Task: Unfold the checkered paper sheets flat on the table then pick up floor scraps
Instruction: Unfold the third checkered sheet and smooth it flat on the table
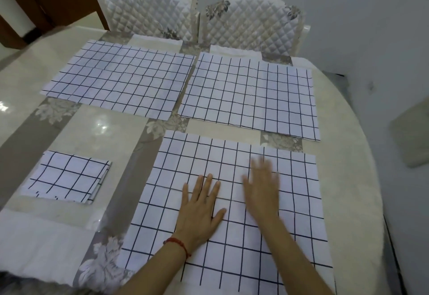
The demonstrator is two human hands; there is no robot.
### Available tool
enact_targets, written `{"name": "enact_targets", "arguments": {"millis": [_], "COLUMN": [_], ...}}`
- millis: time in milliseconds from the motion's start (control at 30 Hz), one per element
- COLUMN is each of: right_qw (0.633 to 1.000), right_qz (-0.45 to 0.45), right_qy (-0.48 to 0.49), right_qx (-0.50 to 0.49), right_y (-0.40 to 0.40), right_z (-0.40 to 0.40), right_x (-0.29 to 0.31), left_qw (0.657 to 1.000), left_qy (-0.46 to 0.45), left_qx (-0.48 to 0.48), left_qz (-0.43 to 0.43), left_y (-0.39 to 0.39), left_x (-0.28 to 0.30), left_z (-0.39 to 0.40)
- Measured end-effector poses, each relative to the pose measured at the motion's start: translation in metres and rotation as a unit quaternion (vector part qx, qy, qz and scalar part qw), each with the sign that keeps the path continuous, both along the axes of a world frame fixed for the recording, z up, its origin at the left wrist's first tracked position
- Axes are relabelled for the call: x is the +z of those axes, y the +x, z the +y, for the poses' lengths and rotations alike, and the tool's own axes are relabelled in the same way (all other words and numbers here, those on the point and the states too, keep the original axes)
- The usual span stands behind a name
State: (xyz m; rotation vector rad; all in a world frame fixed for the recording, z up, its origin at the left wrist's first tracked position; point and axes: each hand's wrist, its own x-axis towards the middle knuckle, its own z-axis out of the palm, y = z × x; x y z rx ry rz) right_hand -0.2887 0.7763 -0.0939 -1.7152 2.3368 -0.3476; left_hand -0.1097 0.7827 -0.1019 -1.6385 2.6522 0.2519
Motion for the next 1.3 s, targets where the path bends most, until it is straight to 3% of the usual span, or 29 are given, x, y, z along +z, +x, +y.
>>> {"name": "enact_targets", "arguments": {"millis": [67,100,333,467,567,667,767,833,900,1033,1100,1200,1233,1300], "right_qw": [0.993,0.993,0.984,0.995,0.996,0.996,0.995,0.996,0.996,0.996,0.996,0.996,0.996,0.996], "right_qz": [0.002,0.015,0.004,0.012,0.032,0.037,0.035,0.028,0.023,0.021,0.023,0.026,0.026,0.034], "right_qy": [0.031,0.039,0.054,0.041,0.033,0.038,0.042,0.034,0.033,0.020,0.023,0.029,0.030,0.034], "right_qx": [0.116,0.111,-0.172,-0.085,-0.083,-0.078,-0.078,-0.083,-0.082,-0.084,-0.084,-0.083,-0.083,-0.081], "right_y": [0.023,0.019,-0.034,-0.009,-0.007,-0.009,-0.010,-0.010,-0.010,-0.009,-0.008,-0.008,-0.009,-0.009], "right_z": [0.019,0.024,0.064,0.072,0.074,0.074,0.074,0.073,0.073,0.074,0.073,0.074,0.074,0.074], "right_x": [-0.007,-0.009,-0.006,-0.006,-0.005,-0.008,-0.011,-0.010,-0.010,-0.009,-0.009,-0.009,-0.009,-0.008], "left_qw": [1.000,1.000,1.000,1.000,0.999,0.994,0.989,0.996,0.999,0.966,0.986,0.988,0.985,0.996], "left_qy": [0.001,0.001,-0.011,-0.017,-0.034,-0.015,0.020,0.037,0.036,0.060,0.000,0.006,0.029,0.035], "left_qx": [0.001,0.000,0.003,0.007,-0.006,-0.096,-0.143,-0.087,0.029,0.248,0.155,-0.146,-0.171,-0.081], "left_qz": [-0.001,0.000,0.002,0.003,0.025,0.046,-0.003,0.008,0.013,0.050,0.056,0.039,0.025,0.024], "left_y": [0.000,0.000,0.000,0.000,-0.014,-0.055,-0.069,-0.051,-0.022,-0.001,-0.028,-0.072,-0.076,-0.063], "left_x": [0.000,0.000,0.000,0.006,0.016,0.020,0.010,0.000,-0.008,0.000,0.009,0.006,0.004,-0.004], "left_z": [0.000,0.000,0.000,0.001,0.006,0.019,0.013,-0.013,-0.039,-0.053,-0.038,-0.017,-0.021,-0.042]}}
